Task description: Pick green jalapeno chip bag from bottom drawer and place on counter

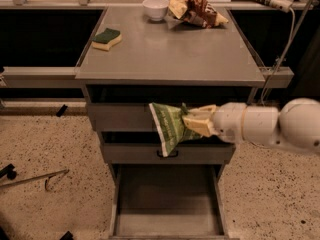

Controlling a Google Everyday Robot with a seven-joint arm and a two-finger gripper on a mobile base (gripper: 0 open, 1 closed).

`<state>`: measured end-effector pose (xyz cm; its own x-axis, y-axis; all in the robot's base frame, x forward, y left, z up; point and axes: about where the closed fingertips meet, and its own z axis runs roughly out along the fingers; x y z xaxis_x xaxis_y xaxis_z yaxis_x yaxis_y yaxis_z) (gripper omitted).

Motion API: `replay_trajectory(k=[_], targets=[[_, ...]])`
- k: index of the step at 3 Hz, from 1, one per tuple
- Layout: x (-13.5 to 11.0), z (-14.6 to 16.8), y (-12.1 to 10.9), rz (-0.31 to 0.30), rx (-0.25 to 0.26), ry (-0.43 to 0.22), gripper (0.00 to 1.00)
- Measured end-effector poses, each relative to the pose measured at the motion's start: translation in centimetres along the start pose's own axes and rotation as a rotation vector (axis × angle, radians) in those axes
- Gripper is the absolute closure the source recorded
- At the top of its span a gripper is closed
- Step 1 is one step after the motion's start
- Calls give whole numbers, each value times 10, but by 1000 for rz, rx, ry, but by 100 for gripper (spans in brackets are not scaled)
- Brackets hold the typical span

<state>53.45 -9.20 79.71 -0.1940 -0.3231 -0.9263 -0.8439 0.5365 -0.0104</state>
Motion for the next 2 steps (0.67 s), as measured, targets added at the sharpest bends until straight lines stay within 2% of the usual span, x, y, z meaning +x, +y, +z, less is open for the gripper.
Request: replay_trajectory(k=[1,2], targets=[[-100,-27,-4,-93,-26,-29,100],[-126,-41,-16,-117,-5,-61,100]])
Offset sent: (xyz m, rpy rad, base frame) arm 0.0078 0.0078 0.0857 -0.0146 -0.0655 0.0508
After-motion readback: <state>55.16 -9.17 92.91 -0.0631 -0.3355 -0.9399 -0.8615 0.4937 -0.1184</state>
